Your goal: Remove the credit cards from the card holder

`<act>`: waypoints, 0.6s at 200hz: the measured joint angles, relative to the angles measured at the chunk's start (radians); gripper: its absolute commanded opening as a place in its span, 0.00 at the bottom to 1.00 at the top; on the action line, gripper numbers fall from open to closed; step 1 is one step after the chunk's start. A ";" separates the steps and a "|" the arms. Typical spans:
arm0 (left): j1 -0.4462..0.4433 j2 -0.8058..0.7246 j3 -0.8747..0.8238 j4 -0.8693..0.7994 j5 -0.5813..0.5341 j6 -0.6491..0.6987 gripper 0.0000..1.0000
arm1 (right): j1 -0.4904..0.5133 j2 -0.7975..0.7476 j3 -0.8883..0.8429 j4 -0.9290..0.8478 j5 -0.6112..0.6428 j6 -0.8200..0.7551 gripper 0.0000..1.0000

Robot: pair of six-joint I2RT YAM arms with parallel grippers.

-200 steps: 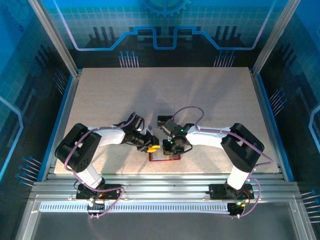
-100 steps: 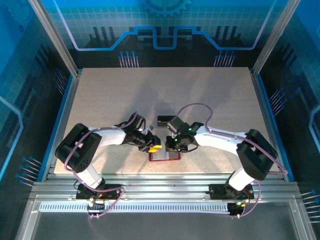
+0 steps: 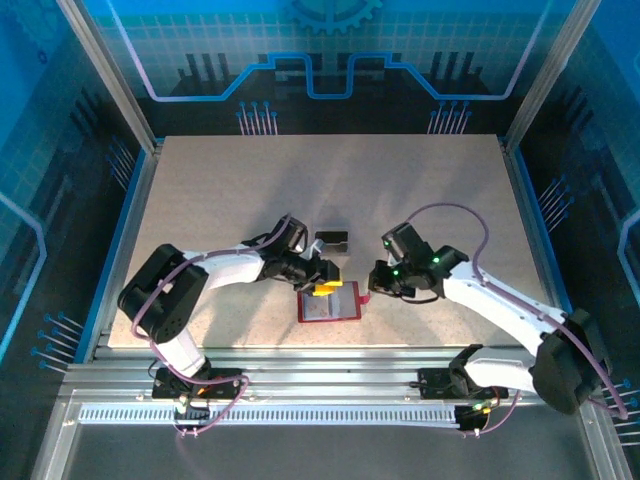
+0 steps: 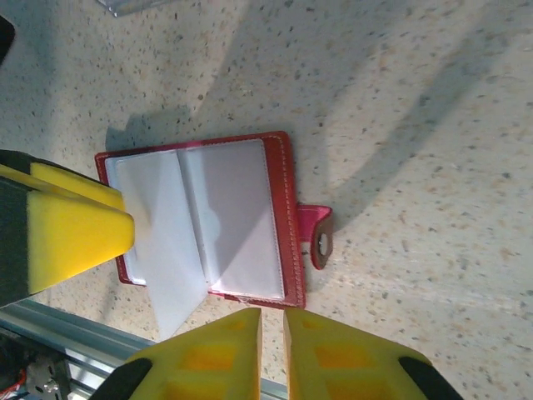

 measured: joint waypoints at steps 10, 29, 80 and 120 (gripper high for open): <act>-0.008 0.017 0.013 0.001 0.000 0.000 0.43 | -0.011 -0.024 -0.006 -0.008 0.000 -0.001 0.15; -0.024 0.055 0.035 0.002 0.000 -0.001 0.48 | -0.023 -0.050 -0.019 -0.020 0.002 -0.005 0.15; -0.071 0.145 0.074 0.009 -0.001 -0.002 0.53 | -0.025 -0.069 -0.055 -0.034 0.002 -0.008 0.16; -0.082 0.166 0.096 0.008 -0.001 -0.001 0.54 | -0.026 -0.077 -0.057 -0.035 -0.001 -0.007 0.16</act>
